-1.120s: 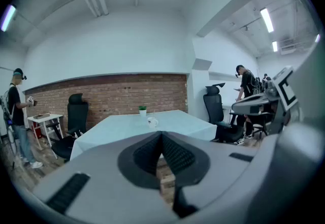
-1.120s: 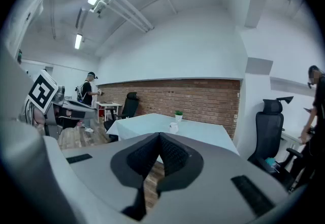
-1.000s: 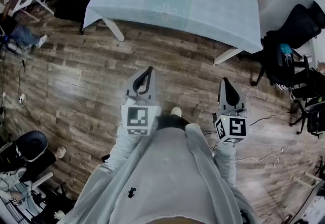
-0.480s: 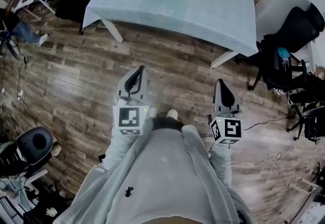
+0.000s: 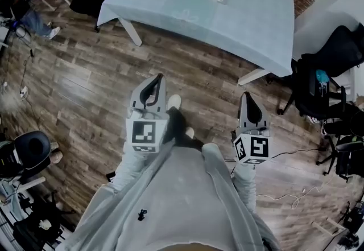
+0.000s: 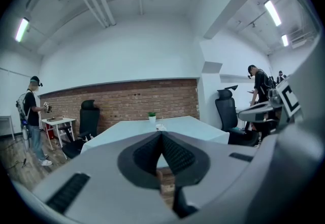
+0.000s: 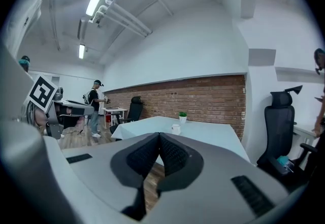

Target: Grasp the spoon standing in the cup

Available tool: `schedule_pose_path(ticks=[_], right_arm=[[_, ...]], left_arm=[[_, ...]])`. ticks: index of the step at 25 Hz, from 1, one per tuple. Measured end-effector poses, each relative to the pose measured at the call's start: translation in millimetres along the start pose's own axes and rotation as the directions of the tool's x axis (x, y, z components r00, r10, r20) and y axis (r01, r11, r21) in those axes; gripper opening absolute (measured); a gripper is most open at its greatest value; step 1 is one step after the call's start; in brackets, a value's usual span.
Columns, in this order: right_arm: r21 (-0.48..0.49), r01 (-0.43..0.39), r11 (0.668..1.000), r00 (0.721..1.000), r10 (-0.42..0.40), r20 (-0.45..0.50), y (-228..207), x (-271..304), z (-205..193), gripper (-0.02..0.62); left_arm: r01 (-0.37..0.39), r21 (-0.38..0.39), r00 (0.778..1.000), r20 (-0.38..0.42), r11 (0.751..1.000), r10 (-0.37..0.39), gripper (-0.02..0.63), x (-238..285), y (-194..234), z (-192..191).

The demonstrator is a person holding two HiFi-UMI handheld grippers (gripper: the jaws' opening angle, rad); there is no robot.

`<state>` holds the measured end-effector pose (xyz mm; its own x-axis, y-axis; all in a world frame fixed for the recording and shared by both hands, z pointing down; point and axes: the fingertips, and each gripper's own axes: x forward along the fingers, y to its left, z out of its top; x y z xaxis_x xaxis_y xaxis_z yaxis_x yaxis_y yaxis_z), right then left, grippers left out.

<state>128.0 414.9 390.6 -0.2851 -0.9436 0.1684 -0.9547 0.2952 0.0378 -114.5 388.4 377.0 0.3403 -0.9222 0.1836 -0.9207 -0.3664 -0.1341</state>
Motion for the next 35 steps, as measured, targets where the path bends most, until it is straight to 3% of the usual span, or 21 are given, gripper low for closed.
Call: schedule_pose_path(ticks=[6, 18, 27, 35], right_arm=[[-0.007, -0.036, 0.999, 0.999, 0.036, 0.002, -5.5, 64.9, 3.4, 0.015], [-0.001, 0.005, 1.000, 1.000, -0.005, -0.002, -30.4, 229.2, 47.2, 0.015], [0.009, 0.057, 0.998, 0.998, -0.057, -0.027, -37.8, 281.6, 48.2, 0.016], [0.033, 0.082, 0.996, 0.995, -0.080, -0.064, -44.1, 315.4, 39.8, 0.015]], left_arm=[[-0.013, -0.004, 1.000, 0.014, 1.000, 0.013, 0.017, 51.8, 24.0, 1.4], [0.054, -0.024, 0.997, 0.055, 0.998, -0.052, 0.017, 207.8, 105.8, 35.2], [0.113, -0.006, 0.992, 0.063, 0.994, -0.112, 0.017, 263.5, 134.1, 43.0], [0.134, -0.023, 0.991, -0.002, 0.991, -0.134, 0.017, 292.4, 149.6, 24.9]])
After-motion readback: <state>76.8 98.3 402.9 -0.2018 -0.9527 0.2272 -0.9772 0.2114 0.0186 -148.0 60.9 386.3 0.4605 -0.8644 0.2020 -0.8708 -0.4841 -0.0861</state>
